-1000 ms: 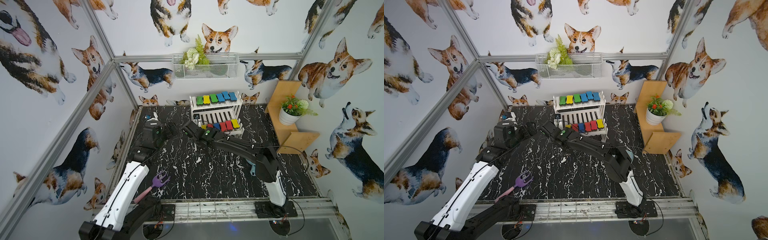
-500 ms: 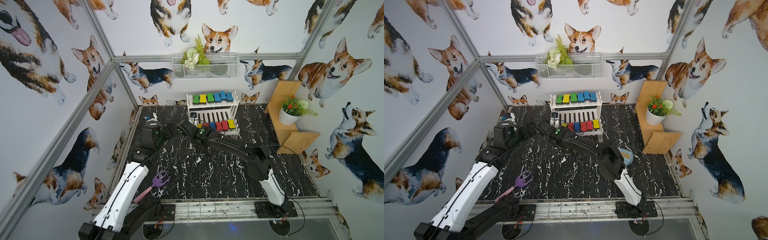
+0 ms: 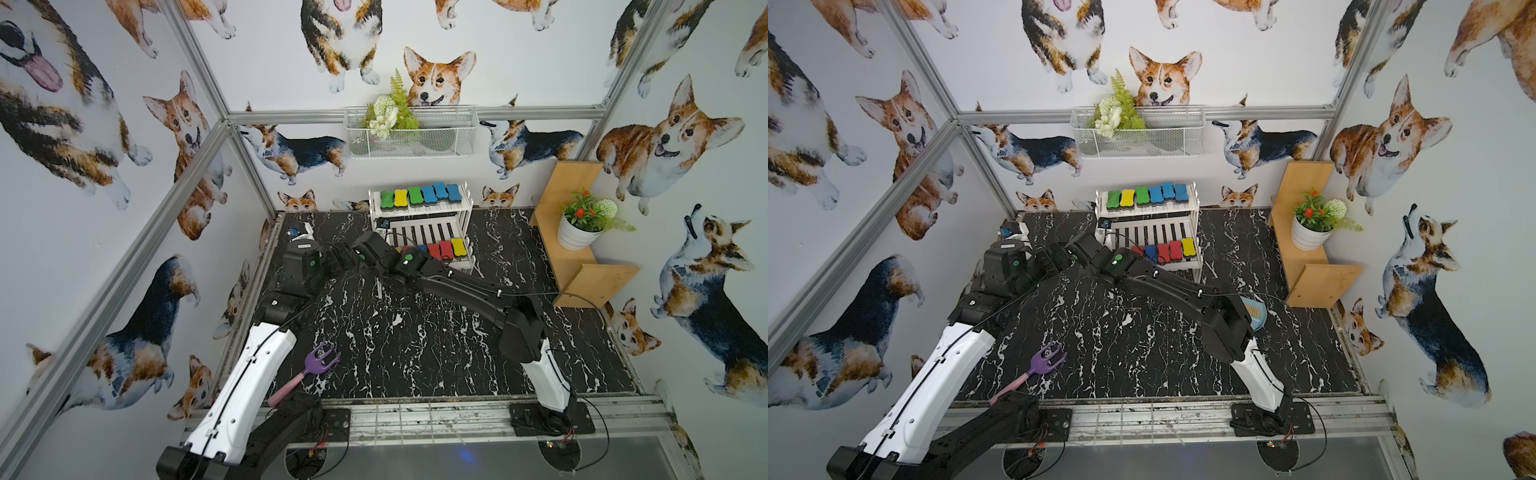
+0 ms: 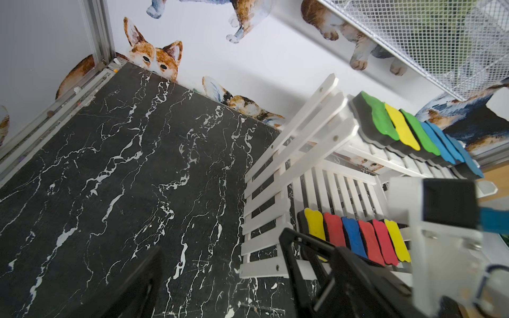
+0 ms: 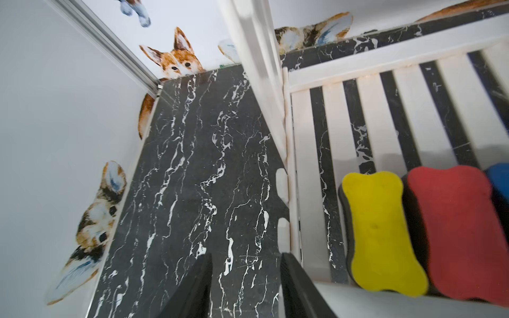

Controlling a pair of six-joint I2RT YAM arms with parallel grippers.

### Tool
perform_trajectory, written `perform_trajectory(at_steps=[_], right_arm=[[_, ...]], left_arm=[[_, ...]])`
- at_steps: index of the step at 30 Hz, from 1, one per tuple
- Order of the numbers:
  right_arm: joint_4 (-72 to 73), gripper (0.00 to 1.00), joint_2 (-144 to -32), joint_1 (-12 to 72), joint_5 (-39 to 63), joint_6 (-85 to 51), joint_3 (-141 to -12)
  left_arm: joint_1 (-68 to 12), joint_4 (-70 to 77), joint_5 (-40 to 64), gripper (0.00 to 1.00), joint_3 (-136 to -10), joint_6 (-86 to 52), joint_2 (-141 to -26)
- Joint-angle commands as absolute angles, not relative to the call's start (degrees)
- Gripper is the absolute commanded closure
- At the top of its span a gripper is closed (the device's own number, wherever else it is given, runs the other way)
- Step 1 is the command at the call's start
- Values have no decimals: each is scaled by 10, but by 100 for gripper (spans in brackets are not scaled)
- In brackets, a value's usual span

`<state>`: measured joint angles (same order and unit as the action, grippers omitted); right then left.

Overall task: Remove the whiteboard erasers from the shelf
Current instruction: Move the shelf to the center of the board.

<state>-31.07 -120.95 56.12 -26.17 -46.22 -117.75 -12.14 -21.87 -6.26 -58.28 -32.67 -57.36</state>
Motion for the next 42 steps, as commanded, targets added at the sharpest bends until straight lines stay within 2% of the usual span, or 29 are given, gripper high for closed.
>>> perform_trajectory(at_steps=[1,5,10,15,21,33,42], right_arm=[[-271,53,-1146,562,-251,-388,-1149],[-278,48,-1038,529,-242,-340,-1084],[-257,48,-879,405,-148,-330,-928],[-250,44,-797,274,-70,-322,-794],[-268,44,-826,222,-83,-253,-749],[-223,50,-887,202,-73,-235,-722],[-207,67,-886,203,-61,-252,-698]], left_arm=[[-121,-217,-42,0,-595,-316,-577],[-121,-215,-30,0,-601,-316,-578],[-121,-210,-20,0,-595,-315,-571],[-121,-203,-14,0,-586,-316,-570],[-121,-198,-6,0,-578,-319,-583],[-121,-194,-7,0,-567,-319,-589],[-121,-196,-14,0,-565,-317,-592]])
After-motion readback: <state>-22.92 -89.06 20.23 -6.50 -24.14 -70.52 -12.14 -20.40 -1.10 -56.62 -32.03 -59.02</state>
